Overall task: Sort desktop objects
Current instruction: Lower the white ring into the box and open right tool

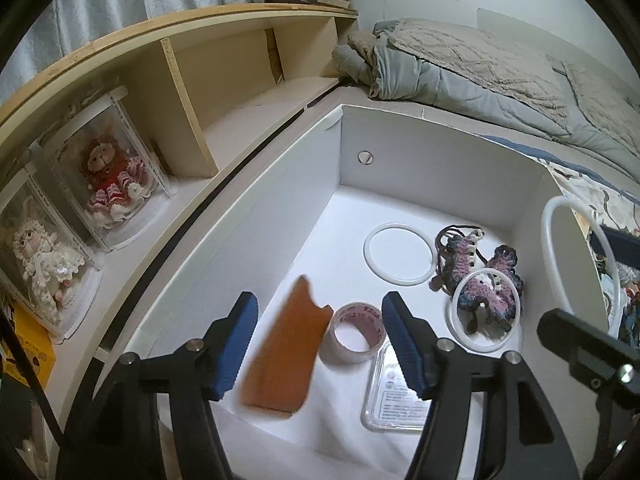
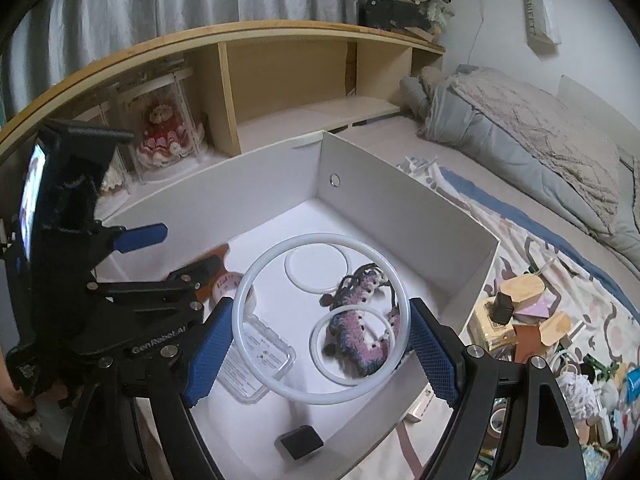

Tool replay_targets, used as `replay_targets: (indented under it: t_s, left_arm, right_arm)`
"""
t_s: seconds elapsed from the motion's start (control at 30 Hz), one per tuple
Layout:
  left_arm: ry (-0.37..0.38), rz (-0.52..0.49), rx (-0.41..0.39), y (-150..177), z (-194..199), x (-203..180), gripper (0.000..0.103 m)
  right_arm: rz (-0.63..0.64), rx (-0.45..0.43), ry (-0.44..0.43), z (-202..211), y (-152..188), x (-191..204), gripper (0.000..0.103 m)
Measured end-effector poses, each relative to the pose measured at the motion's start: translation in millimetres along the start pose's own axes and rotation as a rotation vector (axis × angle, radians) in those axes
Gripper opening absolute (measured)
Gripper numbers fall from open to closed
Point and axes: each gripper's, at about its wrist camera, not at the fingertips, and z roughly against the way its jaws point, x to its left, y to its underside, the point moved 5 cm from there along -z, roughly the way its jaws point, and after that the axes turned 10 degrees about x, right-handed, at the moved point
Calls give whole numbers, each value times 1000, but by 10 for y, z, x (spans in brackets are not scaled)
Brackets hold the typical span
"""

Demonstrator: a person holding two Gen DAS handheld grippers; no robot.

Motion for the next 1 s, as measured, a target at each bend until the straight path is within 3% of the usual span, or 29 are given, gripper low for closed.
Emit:
replay_targets:
  t_s: [0.23,1.0]
  left_arm:
    - [-17,26,-27,-30,41,51,71]
    - [0,47,-29,-38,59,24,77]
  right_arm:
    - [-7,28,-26,-68,31,1,85]
    - [41,117,-61,-298,157,111,85]
